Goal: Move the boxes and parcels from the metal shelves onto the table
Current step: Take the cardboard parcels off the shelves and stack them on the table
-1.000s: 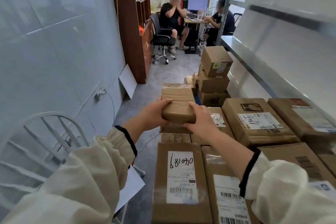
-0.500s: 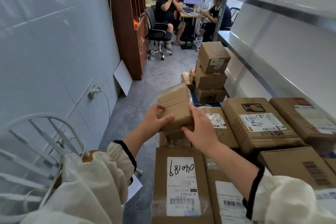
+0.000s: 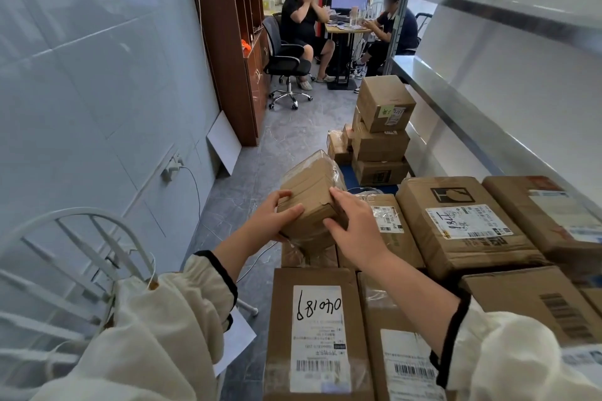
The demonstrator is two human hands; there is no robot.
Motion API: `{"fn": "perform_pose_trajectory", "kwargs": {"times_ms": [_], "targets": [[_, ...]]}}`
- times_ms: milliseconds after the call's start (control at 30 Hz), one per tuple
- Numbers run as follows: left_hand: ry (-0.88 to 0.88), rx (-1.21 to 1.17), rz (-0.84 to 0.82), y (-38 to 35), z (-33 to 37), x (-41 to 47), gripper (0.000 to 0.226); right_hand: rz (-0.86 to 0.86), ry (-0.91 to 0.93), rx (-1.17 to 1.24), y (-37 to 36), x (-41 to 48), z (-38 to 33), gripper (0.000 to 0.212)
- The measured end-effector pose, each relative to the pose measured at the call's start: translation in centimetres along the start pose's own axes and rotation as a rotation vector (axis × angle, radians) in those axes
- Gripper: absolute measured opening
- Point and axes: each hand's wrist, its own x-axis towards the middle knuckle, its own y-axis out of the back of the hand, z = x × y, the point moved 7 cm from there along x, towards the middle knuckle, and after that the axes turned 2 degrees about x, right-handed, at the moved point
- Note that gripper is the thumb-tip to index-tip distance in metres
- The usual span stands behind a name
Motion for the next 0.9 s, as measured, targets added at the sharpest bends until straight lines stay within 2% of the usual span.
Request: {"fn": "perform_pose_trajectory", "kwargs": {"times_ms": [67,200,300,500,600,700,767,800,900], "targets": [[-0.016,0.025,-0.006,0.1,0.3,0.1,0.052,0.000,-0.014,0.028,0.1,0.1,0.4,0.059],[-0.110,0.103,-0.080,0.2,1.6,0.1,0.089,0.021,-0.110,0.230,0.8,0.4,1.3,0.057],[-0.162,0.078,-0.107,0.7,3.2,0.3,0.096,0.000,-0.208,0.351,1.9,1.3,1.0,0.045],[-0.249,0.212,-0.192,1.4,5.8,0.7,0.109,-0.062,-0.524,0.536,4.4,4.8,0.9,0.031],[-0.311,0.255,-0.084,2.2,7.1,1.1,0.089,-0.113,-0.527,0.542,5.4,6.2,0.3,0.041],[-0.261,0.169,-0.018,3.1,7.7,1.6,0.061,-0.184,-0.480,0.463,5.6,7.1,0.3,0.068],[-0.205,0.208,0.015,3.6,7.3,2.1,0.050,-0.248,-0.459,0.386,5.0,7.3,0.6,0.089],[-0.174,0.239,0.033,3.7,7.1,2.3,0.046,-0.276,-0.457,0.350,4.6,7.4,0.9,0.091],[-0.072,0.284,0.079,3.5,5.9,3.3,0.037,-0.316,-0.508,0.330,2.6,7.6,2.6,0.065]]}}
